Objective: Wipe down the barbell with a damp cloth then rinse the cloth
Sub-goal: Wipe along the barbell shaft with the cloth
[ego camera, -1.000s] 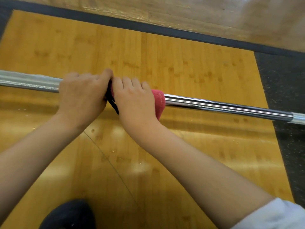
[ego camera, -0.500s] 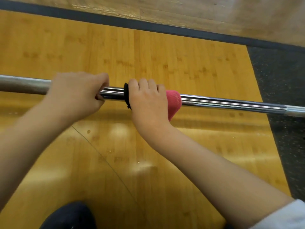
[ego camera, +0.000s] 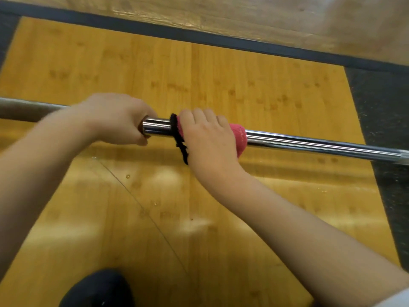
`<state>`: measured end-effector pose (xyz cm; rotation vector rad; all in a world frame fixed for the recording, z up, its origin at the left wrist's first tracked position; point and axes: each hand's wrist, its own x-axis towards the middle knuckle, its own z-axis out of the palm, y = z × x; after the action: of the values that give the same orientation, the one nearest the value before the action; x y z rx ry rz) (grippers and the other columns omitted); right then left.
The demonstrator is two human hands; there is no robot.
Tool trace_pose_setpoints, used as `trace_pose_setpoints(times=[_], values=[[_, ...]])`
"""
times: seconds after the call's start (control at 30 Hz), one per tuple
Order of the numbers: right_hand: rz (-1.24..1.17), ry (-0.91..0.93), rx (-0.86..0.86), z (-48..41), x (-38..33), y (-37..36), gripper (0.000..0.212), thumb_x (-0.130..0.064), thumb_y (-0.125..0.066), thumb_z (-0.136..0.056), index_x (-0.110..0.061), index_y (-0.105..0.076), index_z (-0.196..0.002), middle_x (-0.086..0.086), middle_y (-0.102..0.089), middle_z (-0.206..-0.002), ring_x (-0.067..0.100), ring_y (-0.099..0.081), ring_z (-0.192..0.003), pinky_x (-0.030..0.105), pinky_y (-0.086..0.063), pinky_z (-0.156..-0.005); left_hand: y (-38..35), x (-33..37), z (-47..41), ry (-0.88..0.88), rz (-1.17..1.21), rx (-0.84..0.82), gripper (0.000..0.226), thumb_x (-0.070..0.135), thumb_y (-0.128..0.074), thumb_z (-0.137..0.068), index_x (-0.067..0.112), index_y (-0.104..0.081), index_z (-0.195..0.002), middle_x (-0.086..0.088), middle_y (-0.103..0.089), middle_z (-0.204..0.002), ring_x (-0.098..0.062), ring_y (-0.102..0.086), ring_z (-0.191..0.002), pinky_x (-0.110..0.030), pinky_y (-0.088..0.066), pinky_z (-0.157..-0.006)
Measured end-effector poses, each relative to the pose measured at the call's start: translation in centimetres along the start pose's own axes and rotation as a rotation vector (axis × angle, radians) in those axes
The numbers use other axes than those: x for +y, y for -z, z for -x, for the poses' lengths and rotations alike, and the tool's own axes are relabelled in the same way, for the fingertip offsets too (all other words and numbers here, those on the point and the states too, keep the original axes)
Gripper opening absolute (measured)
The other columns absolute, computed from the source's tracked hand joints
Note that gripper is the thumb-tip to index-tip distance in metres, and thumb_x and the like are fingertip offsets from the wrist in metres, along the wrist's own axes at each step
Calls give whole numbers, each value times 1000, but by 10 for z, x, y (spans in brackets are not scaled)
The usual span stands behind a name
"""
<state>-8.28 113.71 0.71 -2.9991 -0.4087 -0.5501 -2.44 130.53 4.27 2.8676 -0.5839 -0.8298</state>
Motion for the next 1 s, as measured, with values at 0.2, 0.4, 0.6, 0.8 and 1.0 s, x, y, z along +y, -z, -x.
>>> trace_pose_setpoints(times=[0.2,0.4,0.6,0.8,1.0], values=[[72,-72,-33,13,24,4,16,-4,-56,-70,-11,-61,-83,4,-58,-71,27,-57,-68,33,-40,-63,11,-2,-2,20,152,-185,15,24,-74,-77,26,-59,-77,5,-61,-69,-16,-55,-64,-30,-39,-59],[67,-87,10,-7,-22,-6,28,-6,-34,-79,-14,-60,-75,4,-57,-65,26,-55,-63,35,-39,-60,-46,10,23,1,-250,729,13,7,-63,-70,13,-56,-79,-9,-56,-67,-34,-56,-64,-34,-30,-54],[-9,-48,12,-23,-55,-11,29,-6,-33,-76,-15,-60,-70,1,-57,-62,22,-55,-60,33,-36,-57,-43,12,20,30,-270,817,26,-4,-58,-61,15,-41,-65,-10,-49,-51,-30,-49,-47,-28,-21,-50],[-9,-9,9,0,-4,-1,26,-7,-38,-73,-12,-62,-80,3,-59,-69,25,-58,-65,33,-40,-60,-28,6,12,23,-260,497,17,11,-65,-76,21,-51,-76,0,-45,-54,-28,-44,-52,-24,-18,-46],[82,-74,-70,25,50,11,32,1,-74,-61,-8,-61,-88,7,-60,-76,30,-58,-71,36,-44,-66,18,-1,-5,-17,221,-289,19,16,-75,-78,17,-57,-71,6,-54,-59,-15,-48,-57,-29,-37,-57]])
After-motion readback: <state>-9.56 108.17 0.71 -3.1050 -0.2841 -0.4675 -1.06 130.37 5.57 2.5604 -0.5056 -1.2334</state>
